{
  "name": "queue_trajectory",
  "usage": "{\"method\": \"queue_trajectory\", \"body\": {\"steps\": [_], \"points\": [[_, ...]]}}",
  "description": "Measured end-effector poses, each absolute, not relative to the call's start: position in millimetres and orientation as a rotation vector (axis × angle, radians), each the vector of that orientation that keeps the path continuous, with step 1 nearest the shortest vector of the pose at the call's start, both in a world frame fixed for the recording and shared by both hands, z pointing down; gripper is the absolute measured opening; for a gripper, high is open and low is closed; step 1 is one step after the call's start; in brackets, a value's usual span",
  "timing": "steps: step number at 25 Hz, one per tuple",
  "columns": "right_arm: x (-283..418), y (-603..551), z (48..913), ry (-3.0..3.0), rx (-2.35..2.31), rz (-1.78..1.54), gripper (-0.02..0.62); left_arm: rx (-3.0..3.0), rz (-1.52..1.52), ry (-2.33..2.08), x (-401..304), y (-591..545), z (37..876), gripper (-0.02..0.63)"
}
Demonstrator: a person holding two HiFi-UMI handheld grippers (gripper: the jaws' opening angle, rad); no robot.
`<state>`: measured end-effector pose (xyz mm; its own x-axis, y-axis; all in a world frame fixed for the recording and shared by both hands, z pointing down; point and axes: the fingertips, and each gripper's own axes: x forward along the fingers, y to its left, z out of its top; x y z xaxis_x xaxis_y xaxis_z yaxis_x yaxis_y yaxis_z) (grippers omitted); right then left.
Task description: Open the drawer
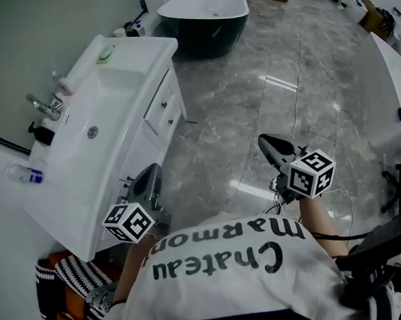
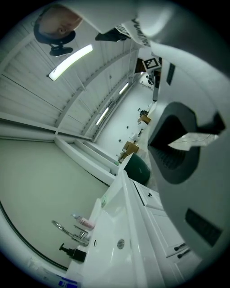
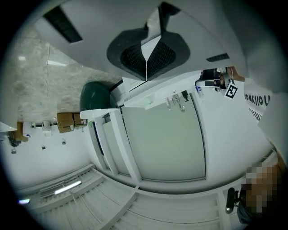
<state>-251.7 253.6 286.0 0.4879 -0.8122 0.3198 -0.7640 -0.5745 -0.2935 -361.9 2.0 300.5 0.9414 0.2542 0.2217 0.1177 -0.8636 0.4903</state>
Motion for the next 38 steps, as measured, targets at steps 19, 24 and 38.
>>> {"method": "queue_trajectory", "body": {"steps": [19, 24, 38], "points": [[-162.4, 279.4, 329.2, 1.258, -2.562, -0.756, 0.012, 2.692, 0.473, 0.186, -262.1, -5.2, 338.2, -0.002], [-99.5, 277.7, 320.7, 1.189, -2.512, -0.763, 0.012, 2.669, 0.497, 0.206, -195.3, -10.1, 338.9, -0.002], [44.4, 236.5, 310.7, 1.289, -2.51, -0.815, 0.012, 2.685, 0.552, 0.169, -56.1, -32.5, 347.4, -0.002]]}}
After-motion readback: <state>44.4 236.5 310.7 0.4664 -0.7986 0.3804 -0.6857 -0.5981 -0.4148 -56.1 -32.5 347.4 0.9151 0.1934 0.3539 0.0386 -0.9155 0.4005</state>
